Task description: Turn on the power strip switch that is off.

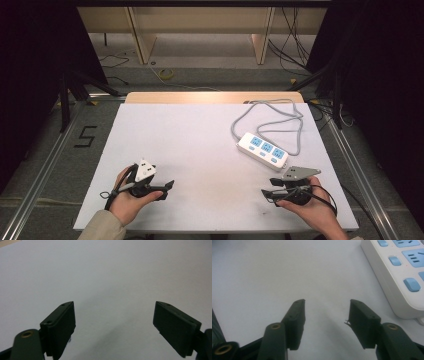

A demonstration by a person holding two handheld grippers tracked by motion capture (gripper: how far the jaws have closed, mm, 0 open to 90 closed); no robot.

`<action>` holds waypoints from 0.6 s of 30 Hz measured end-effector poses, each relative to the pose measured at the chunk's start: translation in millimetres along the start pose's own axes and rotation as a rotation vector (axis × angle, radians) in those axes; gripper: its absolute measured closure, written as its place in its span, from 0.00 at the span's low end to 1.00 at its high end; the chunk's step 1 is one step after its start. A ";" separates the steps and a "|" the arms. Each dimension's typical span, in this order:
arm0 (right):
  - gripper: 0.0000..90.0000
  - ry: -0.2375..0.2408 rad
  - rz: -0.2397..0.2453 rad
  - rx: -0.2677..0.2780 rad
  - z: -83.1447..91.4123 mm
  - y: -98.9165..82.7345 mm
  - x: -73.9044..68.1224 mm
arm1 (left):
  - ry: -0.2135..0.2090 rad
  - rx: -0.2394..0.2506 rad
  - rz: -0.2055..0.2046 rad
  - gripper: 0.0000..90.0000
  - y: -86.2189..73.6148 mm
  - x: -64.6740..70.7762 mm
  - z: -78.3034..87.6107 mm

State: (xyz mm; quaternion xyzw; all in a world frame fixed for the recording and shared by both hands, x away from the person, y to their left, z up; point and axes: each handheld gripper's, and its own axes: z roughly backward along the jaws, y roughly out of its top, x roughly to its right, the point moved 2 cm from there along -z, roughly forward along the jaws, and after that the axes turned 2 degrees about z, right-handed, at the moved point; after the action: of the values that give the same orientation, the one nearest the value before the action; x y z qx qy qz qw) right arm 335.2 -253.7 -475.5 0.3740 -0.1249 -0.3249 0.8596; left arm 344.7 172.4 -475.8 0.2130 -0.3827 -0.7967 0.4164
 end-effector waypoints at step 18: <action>1.00 -0.035 0.025 -0.107 8.7 10.4 13.4 | -0.003 -0.023 0.026 0.22 -6.6 0.4 -9.9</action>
State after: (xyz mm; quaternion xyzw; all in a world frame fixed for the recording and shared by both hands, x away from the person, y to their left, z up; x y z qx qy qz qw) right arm 346.3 -262.0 -462.3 0.3202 -0.1270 -0.3267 0.8801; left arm 347.7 170.1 -487.1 0.2020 -0.3769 -0.7959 0.4286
